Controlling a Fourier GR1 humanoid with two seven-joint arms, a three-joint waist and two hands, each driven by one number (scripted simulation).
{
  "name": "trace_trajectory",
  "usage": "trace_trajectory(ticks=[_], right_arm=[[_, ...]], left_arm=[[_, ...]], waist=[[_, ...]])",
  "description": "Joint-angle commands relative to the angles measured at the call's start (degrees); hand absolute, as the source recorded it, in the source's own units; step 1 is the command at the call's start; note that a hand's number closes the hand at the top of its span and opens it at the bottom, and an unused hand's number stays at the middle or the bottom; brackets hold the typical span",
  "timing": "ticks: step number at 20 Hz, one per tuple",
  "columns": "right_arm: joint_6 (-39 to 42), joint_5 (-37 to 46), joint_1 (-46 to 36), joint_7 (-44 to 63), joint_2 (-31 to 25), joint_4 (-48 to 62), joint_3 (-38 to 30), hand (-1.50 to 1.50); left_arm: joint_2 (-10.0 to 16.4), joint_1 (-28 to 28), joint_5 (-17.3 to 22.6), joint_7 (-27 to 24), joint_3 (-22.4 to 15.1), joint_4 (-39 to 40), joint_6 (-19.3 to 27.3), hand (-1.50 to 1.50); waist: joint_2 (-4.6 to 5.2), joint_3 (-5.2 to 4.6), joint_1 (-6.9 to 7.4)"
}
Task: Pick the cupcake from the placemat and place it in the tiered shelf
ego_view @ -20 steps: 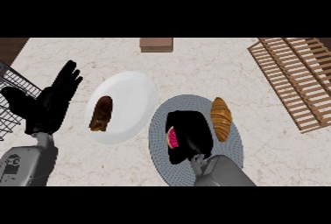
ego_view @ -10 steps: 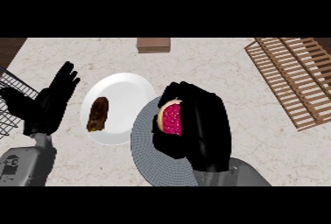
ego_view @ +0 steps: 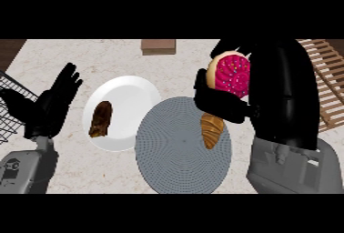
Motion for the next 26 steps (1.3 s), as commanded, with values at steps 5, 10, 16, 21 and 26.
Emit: trace_trajectory(ticks=[5,10,16,21,26], right_arm=[[11.4,-6.0,-4.5,3.8,-8.3,-2.5,-15.3,1.5],[7.8,-9.1,2.9,-5.0,-13.5,1.6,-23.2,1.5],[6.4,-15.2,5.1,-12.2,-19.1,4.6,-34.4,1.5],[7.2,-19.5,11.1,-15.7,-21.5,2.2,-39.1,1.5],[5.3,-21.8,12.6,-22.6,-24.4,9.1,-41.7,1.5]], left_arm=[[-0.6,-0.5,0.2,1.2,0.8,-0.7,0.6,0.0],[-1.3,2.6,-1.6,2.4,-1.4,-5.8,1.2,0.0],[0.2,2.8,0.1,1.5,1.0,-5.2,-1.2,0.0],[-0.8,-1.2,-1.0,0.2,1.8,1.0,-0.4,0.0],[-1.2,0.8,-1.2,-1.4,1.3,1.0,-2.4,0.0]], waist=[[-0.03,0.02,-0.19],[0.08,0.08,0.42],[0.17,0.06,0.42],[0.19,0.04,-0.04],[0.2,0.03,0.22]])
